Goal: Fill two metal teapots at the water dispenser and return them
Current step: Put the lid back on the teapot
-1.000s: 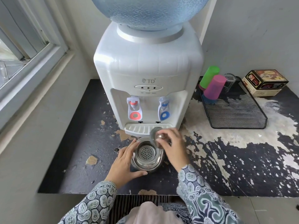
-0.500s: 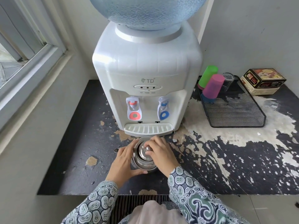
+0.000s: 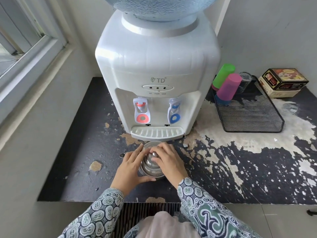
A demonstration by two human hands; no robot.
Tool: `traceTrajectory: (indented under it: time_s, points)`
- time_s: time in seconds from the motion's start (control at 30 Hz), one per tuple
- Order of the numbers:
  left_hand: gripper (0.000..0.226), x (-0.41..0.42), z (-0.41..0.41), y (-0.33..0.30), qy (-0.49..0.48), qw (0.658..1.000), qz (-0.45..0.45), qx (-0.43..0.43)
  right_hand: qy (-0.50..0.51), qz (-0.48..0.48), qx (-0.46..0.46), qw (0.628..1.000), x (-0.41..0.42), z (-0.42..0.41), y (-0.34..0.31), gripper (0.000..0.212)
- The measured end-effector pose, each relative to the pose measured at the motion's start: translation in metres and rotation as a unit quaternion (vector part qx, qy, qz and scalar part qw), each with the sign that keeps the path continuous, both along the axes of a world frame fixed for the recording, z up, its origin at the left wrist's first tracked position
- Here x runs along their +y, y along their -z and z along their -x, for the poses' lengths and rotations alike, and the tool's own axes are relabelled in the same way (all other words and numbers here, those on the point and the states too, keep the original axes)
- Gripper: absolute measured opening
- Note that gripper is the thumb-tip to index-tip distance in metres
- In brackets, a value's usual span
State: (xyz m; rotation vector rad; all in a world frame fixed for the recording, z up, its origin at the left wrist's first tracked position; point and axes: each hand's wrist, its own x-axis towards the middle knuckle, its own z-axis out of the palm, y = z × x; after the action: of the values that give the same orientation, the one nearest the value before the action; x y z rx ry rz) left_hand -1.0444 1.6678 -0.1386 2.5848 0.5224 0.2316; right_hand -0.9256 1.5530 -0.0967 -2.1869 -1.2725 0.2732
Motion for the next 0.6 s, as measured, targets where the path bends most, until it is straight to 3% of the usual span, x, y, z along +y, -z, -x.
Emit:
traceTrajectory:
  time_s: [0.2, 0.6]
  points:
    - [0.093, -0.004, -0.001, -0.005, -0.004, 0.999, -0.024, 0.022, -0.011, 0.017, 0.068, 0.998, -0.006, -0.006, 0.003, 0.036]
    - [0.084, -0.001, -0.003, -0.019, -0.004, 0.997, -0.055, 0.051, -0.039, 0.112, 0.013, 0.993, 0.006, -0.009, 0.0, 0.03]
